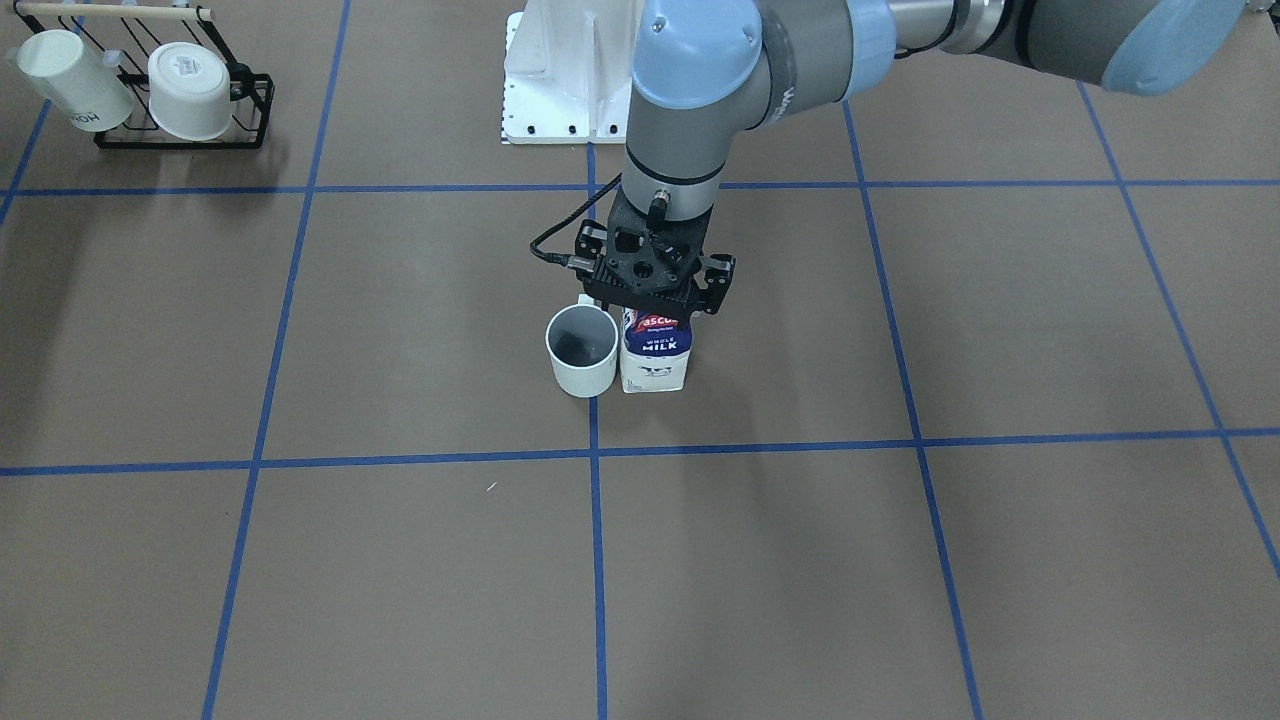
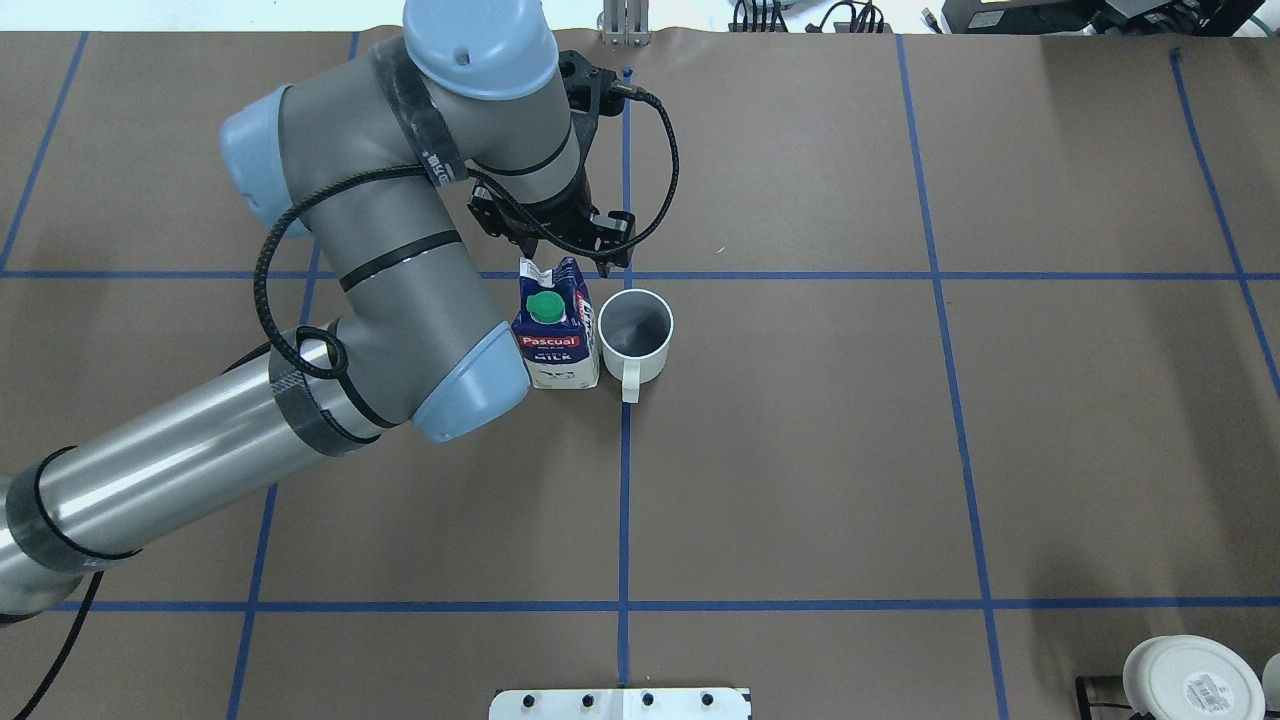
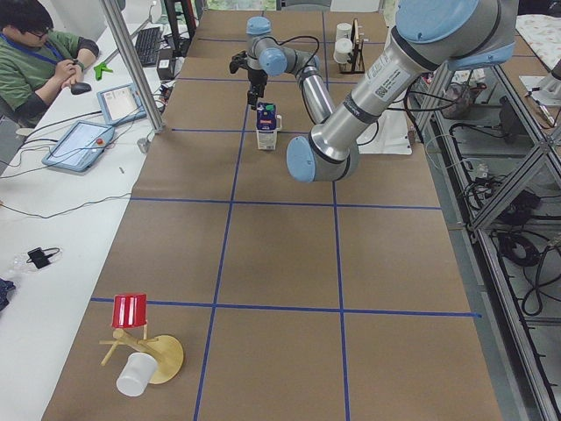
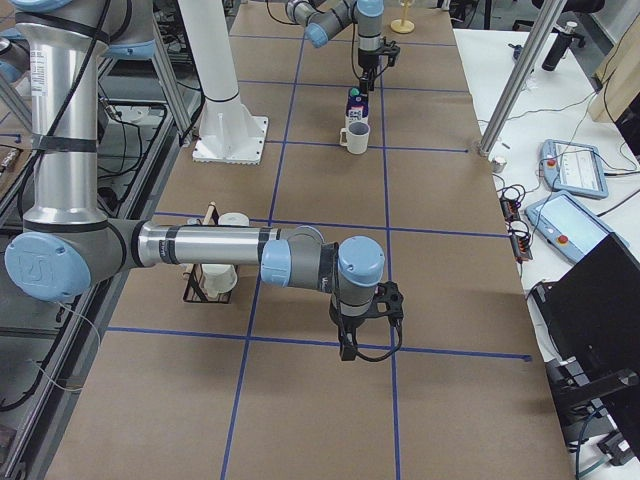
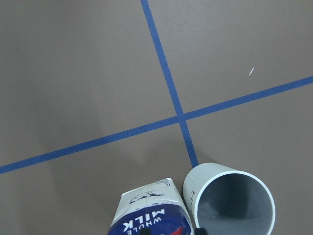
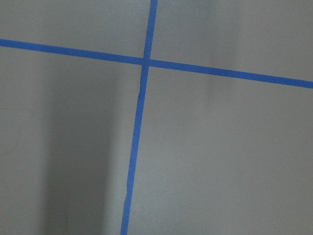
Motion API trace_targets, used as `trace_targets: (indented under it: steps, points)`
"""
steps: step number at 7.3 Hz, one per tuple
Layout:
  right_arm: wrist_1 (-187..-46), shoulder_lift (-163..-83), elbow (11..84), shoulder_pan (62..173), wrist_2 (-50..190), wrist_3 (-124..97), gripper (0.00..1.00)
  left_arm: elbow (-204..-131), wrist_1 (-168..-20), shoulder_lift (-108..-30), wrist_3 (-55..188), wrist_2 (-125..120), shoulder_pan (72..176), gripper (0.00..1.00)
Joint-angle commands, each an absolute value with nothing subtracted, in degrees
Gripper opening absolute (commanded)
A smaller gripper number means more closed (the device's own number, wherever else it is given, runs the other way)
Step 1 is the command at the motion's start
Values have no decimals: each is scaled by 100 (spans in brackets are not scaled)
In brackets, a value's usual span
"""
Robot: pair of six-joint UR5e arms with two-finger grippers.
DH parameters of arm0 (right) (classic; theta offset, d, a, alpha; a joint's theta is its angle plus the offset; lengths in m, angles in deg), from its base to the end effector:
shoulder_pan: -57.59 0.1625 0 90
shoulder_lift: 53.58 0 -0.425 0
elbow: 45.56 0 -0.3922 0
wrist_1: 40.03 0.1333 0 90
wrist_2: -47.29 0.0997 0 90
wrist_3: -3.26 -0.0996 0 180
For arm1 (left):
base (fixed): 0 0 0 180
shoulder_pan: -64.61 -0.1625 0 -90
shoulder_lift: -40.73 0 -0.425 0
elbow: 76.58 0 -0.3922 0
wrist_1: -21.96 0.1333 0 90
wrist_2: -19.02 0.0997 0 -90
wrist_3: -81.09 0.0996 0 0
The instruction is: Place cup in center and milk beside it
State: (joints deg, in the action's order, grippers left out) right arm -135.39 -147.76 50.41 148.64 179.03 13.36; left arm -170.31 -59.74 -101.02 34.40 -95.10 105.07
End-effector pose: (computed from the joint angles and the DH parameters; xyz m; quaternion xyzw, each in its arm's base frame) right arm 0.0753 -0.4546 0.6545 0.0056 -0.3572 -0.0626 0.9319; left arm 0.4653 -0.5185 0.0911 0.1187 0.4192 0.1059 0.8938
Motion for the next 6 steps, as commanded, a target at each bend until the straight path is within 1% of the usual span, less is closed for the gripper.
trace_targets:
  steps: [1, 3, 5, 6]
  points:
    - [-13539, -14762, 5033, 14864, 17895, 1337, 100, -17282, -5952, -9869, 3799, -10152, 11334, 99]
    - [-13539, -14745, 4989, 14864, 17886, 1293, 100, -17624, -5978, -8599, 5455, -10709, 12423, 99]
    - [-13530, -14753, 4927, 14873, 17877, 1345, 100, -17486, -5969, -7578, 6723, -11060, 13390, 99]
    - [-13530, -14753, 4918, 14873, 17877, 1284, 100, -17206, -5961, -7068, 7904, -11306, 14152, 99]
